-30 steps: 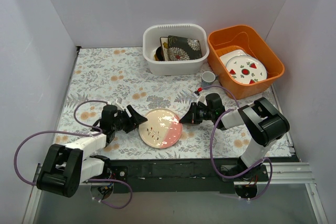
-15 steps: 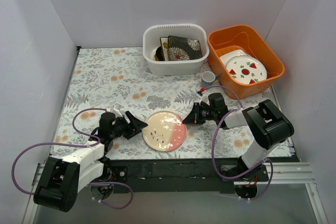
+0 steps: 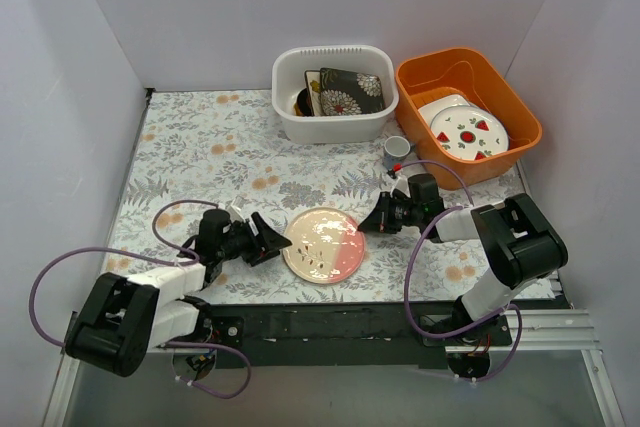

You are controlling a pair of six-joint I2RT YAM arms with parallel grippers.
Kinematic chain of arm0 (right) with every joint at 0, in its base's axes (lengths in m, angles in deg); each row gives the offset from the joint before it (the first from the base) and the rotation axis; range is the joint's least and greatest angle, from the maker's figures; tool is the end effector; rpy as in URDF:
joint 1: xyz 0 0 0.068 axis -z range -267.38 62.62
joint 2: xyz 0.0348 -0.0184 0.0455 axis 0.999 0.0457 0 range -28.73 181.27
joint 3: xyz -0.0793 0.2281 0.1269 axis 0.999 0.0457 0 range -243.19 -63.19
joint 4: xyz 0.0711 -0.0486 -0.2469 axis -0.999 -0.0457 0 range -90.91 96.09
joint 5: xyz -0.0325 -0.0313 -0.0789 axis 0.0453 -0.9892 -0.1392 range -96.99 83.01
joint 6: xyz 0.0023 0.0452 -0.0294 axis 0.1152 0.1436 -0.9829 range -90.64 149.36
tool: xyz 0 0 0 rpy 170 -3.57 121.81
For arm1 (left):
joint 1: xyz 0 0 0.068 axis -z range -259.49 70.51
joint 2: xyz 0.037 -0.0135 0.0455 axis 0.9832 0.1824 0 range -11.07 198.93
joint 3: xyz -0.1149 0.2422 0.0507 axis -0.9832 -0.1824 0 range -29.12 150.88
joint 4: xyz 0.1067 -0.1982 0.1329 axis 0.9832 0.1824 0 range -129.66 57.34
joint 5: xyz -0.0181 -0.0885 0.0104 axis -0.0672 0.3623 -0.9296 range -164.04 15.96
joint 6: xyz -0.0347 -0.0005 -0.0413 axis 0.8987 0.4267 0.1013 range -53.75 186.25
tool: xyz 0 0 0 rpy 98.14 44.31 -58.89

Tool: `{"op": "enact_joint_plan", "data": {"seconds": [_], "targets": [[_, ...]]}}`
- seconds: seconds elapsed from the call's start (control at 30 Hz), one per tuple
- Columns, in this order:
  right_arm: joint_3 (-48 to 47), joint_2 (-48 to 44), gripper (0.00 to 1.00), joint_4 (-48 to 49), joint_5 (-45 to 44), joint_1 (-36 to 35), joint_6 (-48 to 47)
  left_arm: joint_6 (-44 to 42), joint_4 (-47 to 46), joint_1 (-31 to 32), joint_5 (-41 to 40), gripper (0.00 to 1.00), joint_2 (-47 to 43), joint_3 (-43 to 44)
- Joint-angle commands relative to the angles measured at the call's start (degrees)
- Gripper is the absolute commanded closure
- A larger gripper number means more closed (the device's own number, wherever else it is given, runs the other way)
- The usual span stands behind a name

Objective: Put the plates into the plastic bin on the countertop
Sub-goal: Pick up the plate at the center of the board.

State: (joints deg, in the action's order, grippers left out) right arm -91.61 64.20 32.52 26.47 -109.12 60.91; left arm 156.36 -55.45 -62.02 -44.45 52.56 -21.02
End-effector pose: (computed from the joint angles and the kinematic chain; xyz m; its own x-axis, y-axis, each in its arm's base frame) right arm 0.2479 0.1201 0.1178 -0.8607 0.1266 -0.4931 -0.3073 0.6429 0.7016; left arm 0.1583 -0.0683 0.1149 -0.6222 -0.7158 0.3171 -0.6111 0.1908 -0.7683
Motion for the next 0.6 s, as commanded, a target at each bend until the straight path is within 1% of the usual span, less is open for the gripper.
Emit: {"op": "enact_joint_plan", "data": {"seconds": [0.0,0.07,0.1,0.23,0.27,0.37,0.57], "targets": [[-0.05,0.59,0.99,-3.76,-3.13,0.82,-2.37,-3.53,6.04,2.91,0.38,0.4,8.58,-1.16],[-0.05,0.68,0.99,-3.15,-2.52,0.91,-2.2,-3.62,4.28,4.57,2.13,0.39,12.46,0.42],[0.04,0.68,0.99,-3.14,-2.08,0.82,-2.02,-3.1,3.32,5.19,2.58,0.39,16.04,0.78],[0.47,0.15,0.99,-2.79,-1.81,0.73,-2.02,1.02,-6.15,9.23,4.43,0.39,23.53,2.36],[0.56,0.15,0.99,-2.71,-1.72,0.82,-2.02,1.82,-7.83,11.33,4.52,0.39,24.59,2.53],[0.74,-0.37,0.99,-2.79,-1.28,0.82,-2.02,5.16,-12.41,14.24,3.38,0.39,26.54,3.68],[1.0,-0.9,0.99,-2.79,-0.67,0.82,-2.11,9.2,-18.39,15.13,-2.68,0.39,26.19,2.36]]}}
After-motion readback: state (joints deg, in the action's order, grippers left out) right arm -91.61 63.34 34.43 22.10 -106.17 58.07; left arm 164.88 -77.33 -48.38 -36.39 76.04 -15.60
